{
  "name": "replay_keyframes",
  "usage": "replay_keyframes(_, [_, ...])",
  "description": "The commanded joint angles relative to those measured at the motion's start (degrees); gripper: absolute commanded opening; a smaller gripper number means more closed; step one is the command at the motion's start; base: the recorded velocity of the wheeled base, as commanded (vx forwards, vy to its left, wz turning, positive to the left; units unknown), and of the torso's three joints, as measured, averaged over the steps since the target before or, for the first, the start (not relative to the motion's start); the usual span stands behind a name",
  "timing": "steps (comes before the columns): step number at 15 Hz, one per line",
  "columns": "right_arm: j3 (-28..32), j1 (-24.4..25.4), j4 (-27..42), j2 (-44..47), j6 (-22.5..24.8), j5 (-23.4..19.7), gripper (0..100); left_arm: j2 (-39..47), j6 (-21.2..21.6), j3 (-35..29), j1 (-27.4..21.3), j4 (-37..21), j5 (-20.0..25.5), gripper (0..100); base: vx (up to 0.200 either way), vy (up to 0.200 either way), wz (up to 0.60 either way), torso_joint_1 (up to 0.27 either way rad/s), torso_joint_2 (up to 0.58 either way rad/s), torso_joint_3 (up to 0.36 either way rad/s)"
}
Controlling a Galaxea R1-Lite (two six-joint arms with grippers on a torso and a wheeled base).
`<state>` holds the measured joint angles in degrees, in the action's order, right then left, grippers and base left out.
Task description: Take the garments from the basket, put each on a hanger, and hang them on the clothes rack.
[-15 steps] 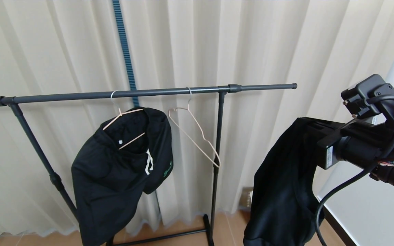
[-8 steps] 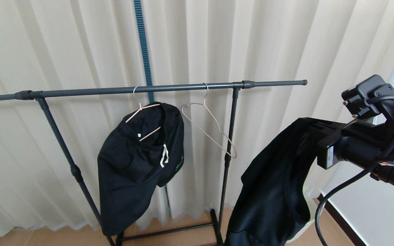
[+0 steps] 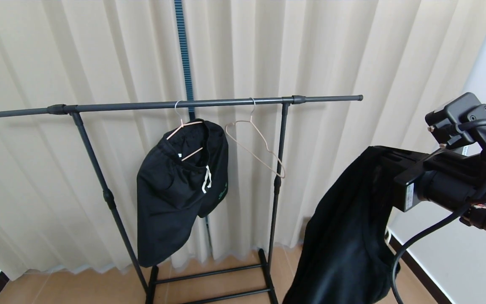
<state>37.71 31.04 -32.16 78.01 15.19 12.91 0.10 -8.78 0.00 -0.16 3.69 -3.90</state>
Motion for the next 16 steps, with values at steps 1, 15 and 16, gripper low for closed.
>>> replay_keyframes(1, [-0.8,0.0,0.0,0.2,0.1,0.1,0,0.0,0.0,0.0,0.0,0.0,-0.1,100,0.0,0.0,0.0,0.0,0.0,0.0])
replay_keyframes(15, [-5.4,1.8,0.2,-2.4,5.4,0.8,0,12.7,5.4,-13.1,-0.5,-5.5,0.8,100,0.0,0.0,0.0,0.0,0.0,0.0])
replay_keyframes(16, [-5.3,1.8,0.2,-2.2,5.4,0.9,0,16.3,4.6,-14.2,-0.9,-5.5,2.1,100,0.0,0.0,0.0,0.0,0.0,0.0])
